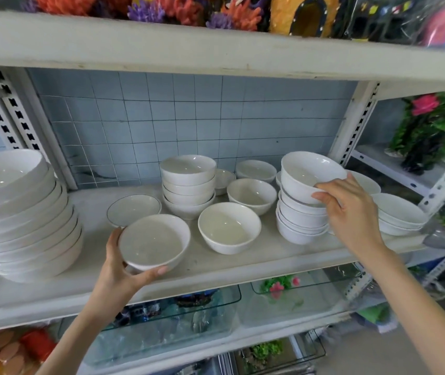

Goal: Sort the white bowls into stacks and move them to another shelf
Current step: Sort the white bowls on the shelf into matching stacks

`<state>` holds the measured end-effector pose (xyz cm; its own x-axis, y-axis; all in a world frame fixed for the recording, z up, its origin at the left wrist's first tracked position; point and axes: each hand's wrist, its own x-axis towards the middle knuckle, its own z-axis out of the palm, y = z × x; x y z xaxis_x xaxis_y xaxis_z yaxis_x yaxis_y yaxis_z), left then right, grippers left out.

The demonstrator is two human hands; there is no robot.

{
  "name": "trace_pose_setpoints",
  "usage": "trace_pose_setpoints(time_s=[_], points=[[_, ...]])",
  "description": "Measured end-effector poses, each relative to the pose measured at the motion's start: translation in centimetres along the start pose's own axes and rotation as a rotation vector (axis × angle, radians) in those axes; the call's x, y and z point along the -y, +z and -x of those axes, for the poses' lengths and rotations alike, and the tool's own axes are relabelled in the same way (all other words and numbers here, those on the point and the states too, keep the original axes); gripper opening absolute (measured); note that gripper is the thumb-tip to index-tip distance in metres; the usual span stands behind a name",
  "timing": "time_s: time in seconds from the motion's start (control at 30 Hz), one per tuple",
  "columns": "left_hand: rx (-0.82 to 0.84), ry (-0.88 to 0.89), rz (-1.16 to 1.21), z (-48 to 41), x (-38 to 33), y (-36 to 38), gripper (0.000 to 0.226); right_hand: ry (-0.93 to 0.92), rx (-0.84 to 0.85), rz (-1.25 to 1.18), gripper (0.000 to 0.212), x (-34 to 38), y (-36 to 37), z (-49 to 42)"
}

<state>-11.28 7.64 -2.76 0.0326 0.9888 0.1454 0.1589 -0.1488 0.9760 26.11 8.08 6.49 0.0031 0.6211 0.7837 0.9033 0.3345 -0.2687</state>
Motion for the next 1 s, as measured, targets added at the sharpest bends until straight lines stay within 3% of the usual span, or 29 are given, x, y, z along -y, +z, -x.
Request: trace_pose_setpoints(time_s=[0.33, 0.53, 0.7, 0.77, 0.9, 1.0], points=[[-0.044, 0.036, 0.019, 0.0, 0.2, 0.5, 0.089, 0.066, 0.073, 0.143, 0.021, -1.7, 1.3, 1.2], [-0.06, 0.012, -0.004, 0.0, 0.4, 0.5, 0.089, 0.031, 0.133, 0.166, 0.02, -1.8, 1.2, 0.7], [-0.058, 0.016, -0.006, 0.0, 0.2, 0.6, 0.088, -0.013, 0.201, 0.216, 0.006, -1.5, 0.9, 0.8], [-0.061, 0.01, -0.005, 0.1, 0.2, 0.6, 0.088, -0.02, 0.21, 0.222, 0.011, -1.6, 1.0, 0.9], [-0.04, -0.006, -0.004, 0.1, 0.1, 0.3, 0.089, -0.031, 0.199, 0.177, 0.04, -1.1, 1.4, 1.1], [-0.026, -0.028, -0.006, 0.2, -0.1, 0.2, 0.101, -0.083, 0.088, 0.076, 0.036, 0.4, 1.7, 1.3]])
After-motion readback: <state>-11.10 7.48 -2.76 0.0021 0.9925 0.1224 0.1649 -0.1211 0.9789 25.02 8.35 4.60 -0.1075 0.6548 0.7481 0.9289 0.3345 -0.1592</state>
